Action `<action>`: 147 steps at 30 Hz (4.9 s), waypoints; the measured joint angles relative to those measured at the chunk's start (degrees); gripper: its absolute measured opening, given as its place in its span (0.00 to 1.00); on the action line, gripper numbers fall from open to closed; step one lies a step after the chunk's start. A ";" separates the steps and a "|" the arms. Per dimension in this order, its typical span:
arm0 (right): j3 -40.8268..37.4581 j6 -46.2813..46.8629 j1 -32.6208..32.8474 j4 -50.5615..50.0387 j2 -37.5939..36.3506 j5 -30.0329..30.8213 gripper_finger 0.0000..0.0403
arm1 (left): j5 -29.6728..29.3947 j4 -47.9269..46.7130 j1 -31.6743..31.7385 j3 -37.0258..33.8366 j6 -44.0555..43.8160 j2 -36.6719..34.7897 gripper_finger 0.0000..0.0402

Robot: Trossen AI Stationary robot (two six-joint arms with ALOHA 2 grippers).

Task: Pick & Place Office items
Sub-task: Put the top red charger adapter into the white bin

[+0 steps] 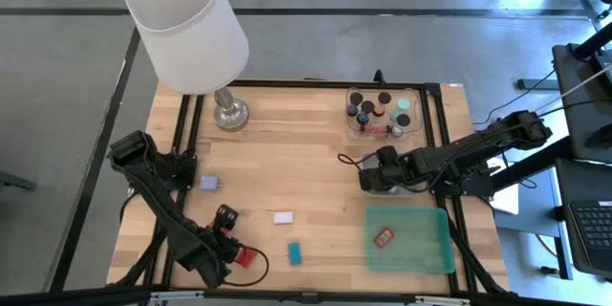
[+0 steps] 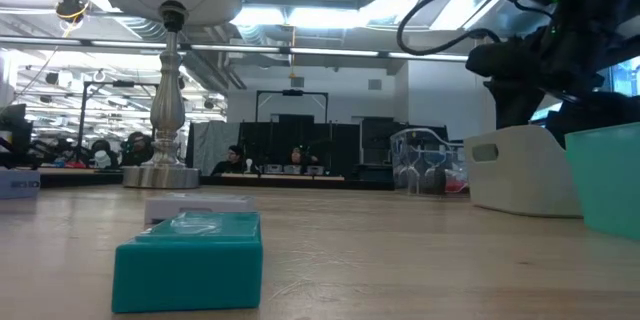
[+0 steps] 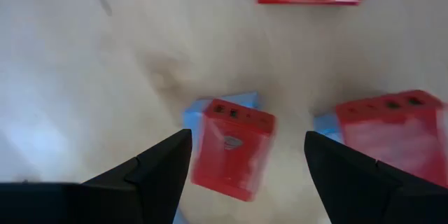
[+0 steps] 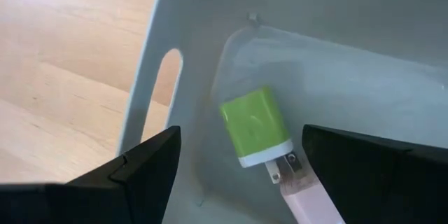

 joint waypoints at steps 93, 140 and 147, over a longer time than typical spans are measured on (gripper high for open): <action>31.43 -30.23 -2.09 1.80 -1.14 10.53 0.75 | -4.79 26.72 -2.65 -25.75 4.91 -16.37 0.68; 31.43 -34.51 -2.09 1.90 -1.14 8.25 0.75 | -2.73 38.51 10.12 -34.47 -11.02 -17.03 0.51; 31.45 -32.18 -2.16 6.38 -1.14 12.42 0.75 | -13.06 25.66 13.58 -29.01 -9.18 -23.19 0.51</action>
